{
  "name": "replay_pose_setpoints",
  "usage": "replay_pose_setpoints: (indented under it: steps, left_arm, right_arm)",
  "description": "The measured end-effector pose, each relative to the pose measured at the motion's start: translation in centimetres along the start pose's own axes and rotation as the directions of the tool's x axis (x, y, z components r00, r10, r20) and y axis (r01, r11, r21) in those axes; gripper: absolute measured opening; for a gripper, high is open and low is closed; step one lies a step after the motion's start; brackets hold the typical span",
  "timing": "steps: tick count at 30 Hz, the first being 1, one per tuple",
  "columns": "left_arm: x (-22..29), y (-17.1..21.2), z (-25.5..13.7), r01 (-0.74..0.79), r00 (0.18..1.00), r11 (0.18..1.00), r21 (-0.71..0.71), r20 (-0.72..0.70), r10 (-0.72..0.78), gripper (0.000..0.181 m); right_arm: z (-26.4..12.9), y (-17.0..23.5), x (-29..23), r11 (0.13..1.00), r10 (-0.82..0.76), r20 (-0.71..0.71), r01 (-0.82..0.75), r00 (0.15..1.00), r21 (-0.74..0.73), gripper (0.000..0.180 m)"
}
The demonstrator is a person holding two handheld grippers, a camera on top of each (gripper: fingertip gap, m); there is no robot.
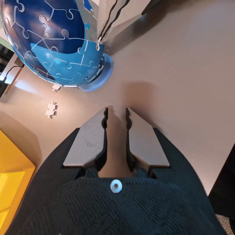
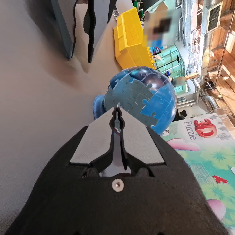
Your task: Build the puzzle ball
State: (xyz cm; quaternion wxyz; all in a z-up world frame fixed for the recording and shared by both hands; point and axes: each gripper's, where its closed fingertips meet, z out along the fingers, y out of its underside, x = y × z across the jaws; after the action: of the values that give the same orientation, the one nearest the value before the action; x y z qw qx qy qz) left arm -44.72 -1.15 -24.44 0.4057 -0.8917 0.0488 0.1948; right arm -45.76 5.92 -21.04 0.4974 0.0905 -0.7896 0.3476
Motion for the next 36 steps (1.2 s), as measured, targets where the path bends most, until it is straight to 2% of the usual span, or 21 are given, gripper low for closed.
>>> replay_pose_setpoints:
  steps: [5,9,14,18,22,31,36]
  left_arm:
    - [0.0,-0.1,-0.1,-0.011,1.000,1.000,0.003,0.008,0.011,0.026]
    - [-0.3,-0.6,-0.3,-0.049,0.996,0.998,0.029,0.078,0.047,0.037]
    - [2.0,-3.6,0.2,-0.083,0.997,0.989,0.118,0.017,0.082,0.038]
    - [2.5,-3.7,0.7,-0.089,0.996,0.990,0.107,0.000,0.090,0.042]
    - [2.3,-4.9,0.5,-0.041,0.997,0.982,0.186,-0.054,0.052,0.041]
    - [3.5,-6.1,-0.4,0.026,0.982,0.964,0.265,-0.186,0.024,0.047]
    - [3.7,-6.7,-1.2,0.075,0.971,0.948,0.310,-0.239,0.002,0.047]
  right_arm:
    - [-0.6,-0.5,-0.1,0.999,0.041,-0.004,-0.041,0.999,0.002,0.000]
    - [-2.3,-2.4,-0.8,0.984,0.164,0.061,-0.167,0.985,0.057,0.000]
    - [-5.2,-6.1,-1.6,0.933,0.281,0.216,-0.319,0.935,0.166,0.000]
    - [-5.7,-7.4,-1.6,0.883,0.364,0.315,-0.432,0.877,0.182,0.000]
    - [-6.6,-8.7,-2.2,0.823,0.403,0.453,-0.532,0.795,0.201,0.000]
    - [-6.9,-11.1,-0.9,0.757,0.430,0.495,-0.600,0.755,0.257,0.000]
    - [-6.6,-11.8,-0.4,0.752,0.412,0.474,-0.584,0.778,0.304,0.000]
